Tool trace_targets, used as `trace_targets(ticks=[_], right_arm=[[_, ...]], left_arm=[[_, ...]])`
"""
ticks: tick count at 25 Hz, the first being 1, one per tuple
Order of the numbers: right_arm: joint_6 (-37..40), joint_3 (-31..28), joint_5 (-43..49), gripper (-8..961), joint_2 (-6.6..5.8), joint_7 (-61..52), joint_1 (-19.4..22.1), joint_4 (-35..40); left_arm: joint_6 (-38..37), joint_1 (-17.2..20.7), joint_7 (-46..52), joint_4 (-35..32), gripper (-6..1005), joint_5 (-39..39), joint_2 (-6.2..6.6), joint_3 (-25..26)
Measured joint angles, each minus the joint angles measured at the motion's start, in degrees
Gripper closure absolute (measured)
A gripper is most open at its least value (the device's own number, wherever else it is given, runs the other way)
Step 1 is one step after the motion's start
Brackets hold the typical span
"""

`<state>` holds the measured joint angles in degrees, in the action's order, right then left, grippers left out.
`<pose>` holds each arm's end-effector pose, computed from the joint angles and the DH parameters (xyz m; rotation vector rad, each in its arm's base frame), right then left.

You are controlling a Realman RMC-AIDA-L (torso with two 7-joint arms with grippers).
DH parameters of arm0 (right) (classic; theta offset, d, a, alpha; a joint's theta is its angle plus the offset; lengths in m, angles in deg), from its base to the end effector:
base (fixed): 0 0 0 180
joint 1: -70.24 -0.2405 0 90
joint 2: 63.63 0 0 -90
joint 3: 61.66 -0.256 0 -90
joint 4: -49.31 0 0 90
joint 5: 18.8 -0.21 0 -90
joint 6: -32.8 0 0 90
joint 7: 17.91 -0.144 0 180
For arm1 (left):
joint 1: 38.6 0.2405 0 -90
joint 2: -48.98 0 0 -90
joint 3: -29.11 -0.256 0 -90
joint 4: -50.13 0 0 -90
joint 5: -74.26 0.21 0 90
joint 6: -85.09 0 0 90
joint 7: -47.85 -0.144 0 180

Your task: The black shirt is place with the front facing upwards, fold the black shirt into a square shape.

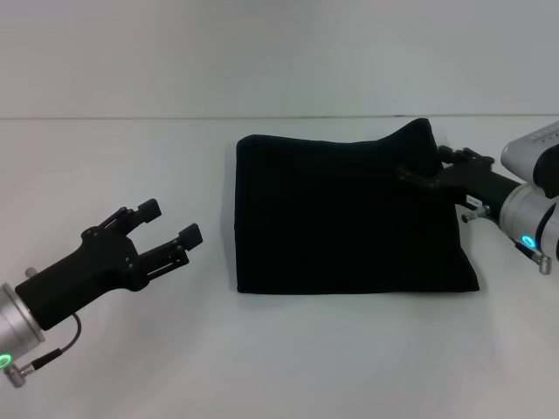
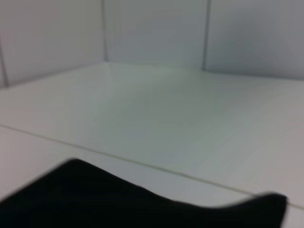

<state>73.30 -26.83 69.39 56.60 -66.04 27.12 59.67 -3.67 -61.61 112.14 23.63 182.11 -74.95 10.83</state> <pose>0.2819 0.4163 -0.0497 -2.1131 0.6998 0.4182 -0.3036 0.2892 -0.0117 -2.2263 -0.7759 -1.0431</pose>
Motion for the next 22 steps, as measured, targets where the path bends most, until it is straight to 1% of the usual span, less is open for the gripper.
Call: trace_targets(ticks=[5, 7, 10, 12, 13, 16, 17, 18, 21, 22], right_arm=[[-3.4, -0.1, -0.2, 97, 0.0, -0.1, 0.0, -0.4], [-3.5, -0.3, -0.2, 97, 0.0, -0.1, 0.3, -0.5], [-1.2, -1.0, -1.3, 97, -0.02, -0.2, 1.4, -0.3], [2.8, -1.3, -3.3, 97, -0.19, -0.2, 2.9, 0.2], [5.8, -1.4, -4.6, 97, -0.27, -0.2, 4.1, 0.7], [15.9, -1.4, -7.2, 97, -0.42, 0.1, 8.5, 2.8], [19.3, -1.2, -7.3, 97, -0.47, 0.2, 10.1, 3.6], [22.3, -0.9, -7.1, 97, -0.53, 0.3, 11.5, 4.2], [31.2, 0.5, -3.9, 97, -0.67, 0.1, 16.4, 6.8], [33.5, 0.9, -2.4, 97, -0.75, 0.0, 17.8, 7.4]], left_arm=[[1.0, -0.3, 0.6, 0.3, 53, -0.2, -0.08, 0.0], [1.4, -0.6, 0.7, 0.8, 52, -0.3, -0.05, 0.0], [2.3, -1.1, 2.3, 1.3, 52, -0.3, 0.0, 0.0], [3.0, -1.6, 5.3, 1.3, 54, -0.3, 0.0, -0.1], [3.4, -2.0, 8.4, 1.1, 55, -0.2, 0.06, -0.2], [3.7, -3.1, 18.6, 0.1, 59, 0.7, 0.81, -1.6], [3.7, -3.6, 23.5, -0.7, 59, 1.4, 1.35, -2.6], [3.8, -3.8, 26.4, -1.4, 60, 2.2, 1.63, -3.3], [3.9, -5.4, 42.7, -4.8, 60, 8.2, 3.22, -5.1], [4.0, -5.8, 45.6, -5.5, 61, 9.5, 3.58, -5.2]])
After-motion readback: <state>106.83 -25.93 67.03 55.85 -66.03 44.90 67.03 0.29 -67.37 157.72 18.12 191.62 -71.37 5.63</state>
